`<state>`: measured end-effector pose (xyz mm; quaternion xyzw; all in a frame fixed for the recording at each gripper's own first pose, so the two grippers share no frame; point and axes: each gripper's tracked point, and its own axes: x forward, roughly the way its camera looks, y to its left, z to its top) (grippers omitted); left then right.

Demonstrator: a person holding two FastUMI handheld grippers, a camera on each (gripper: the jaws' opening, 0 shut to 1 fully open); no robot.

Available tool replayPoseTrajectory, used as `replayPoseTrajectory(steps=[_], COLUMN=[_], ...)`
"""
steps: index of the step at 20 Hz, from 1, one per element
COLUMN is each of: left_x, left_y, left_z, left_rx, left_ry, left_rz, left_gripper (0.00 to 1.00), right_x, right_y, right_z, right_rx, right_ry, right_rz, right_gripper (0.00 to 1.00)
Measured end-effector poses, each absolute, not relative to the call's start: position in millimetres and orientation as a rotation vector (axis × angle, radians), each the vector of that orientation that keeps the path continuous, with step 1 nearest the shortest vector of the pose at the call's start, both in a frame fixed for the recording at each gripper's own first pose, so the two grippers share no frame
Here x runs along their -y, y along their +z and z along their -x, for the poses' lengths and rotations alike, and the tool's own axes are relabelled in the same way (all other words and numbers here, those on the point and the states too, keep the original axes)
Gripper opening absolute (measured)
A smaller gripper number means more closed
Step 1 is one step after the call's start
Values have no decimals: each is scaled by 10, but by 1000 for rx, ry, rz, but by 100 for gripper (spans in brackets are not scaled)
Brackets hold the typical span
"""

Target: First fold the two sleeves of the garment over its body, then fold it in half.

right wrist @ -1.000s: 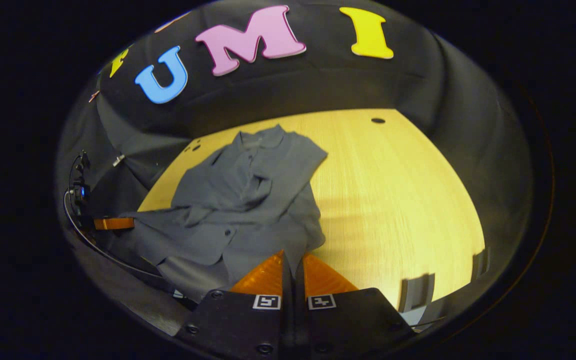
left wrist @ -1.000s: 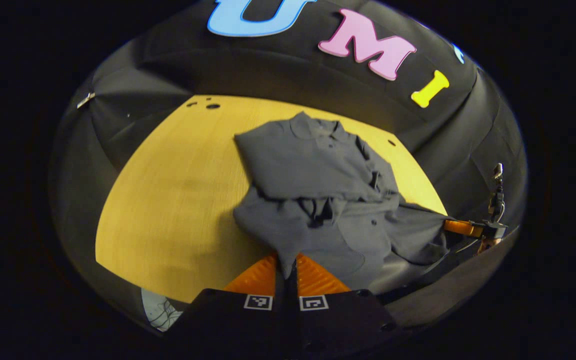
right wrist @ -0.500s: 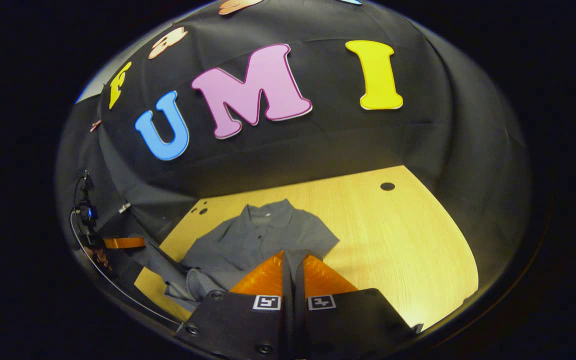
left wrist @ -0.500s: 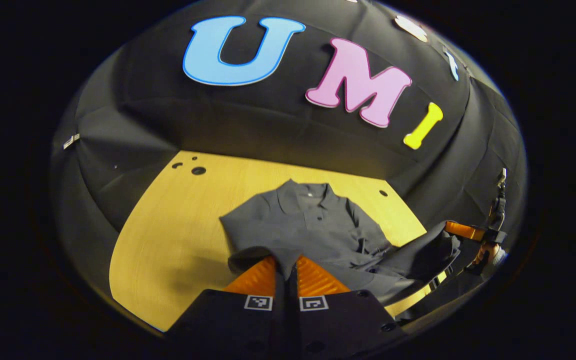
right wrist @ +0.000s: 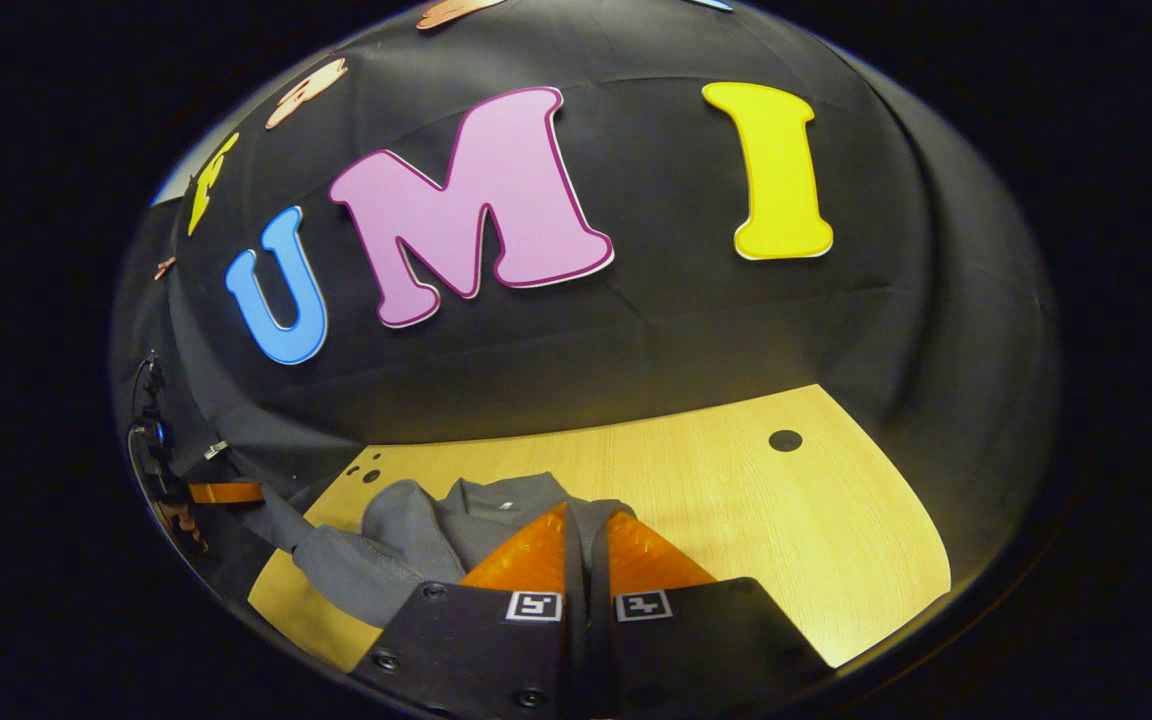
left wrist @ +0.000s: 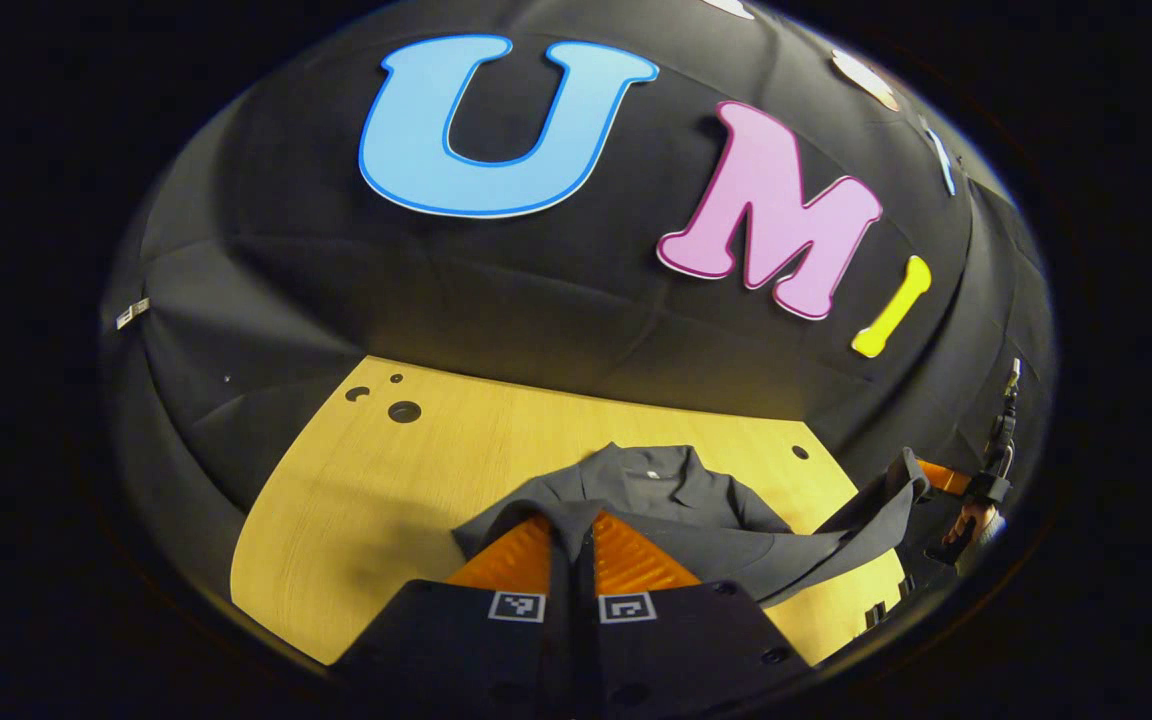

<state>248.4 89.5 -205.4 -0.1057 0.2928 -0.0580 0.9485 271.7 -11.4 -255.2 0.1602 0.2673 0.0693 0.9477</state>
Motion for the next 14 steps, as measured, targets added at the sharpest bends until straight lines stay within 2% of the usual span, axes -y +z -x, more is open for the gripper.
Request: replayPoseTrajectory(steps=[9, 14], left_x=[-1206, -1185], left_y=[-3005, -3525], left_z=[-3256, -3588], left_rx=[-722, -771], left_ry=[-25, 6], left_rz=[137, 69], left_gripper=[5, 5], right_x=[116, 26], right_y=[-3525, -4148], right_z=[-3477, -3652], right_rx=[-656, -739], right_ry=[112, 121], right_rz=[-291, -235], right_gripper=[5, 5])
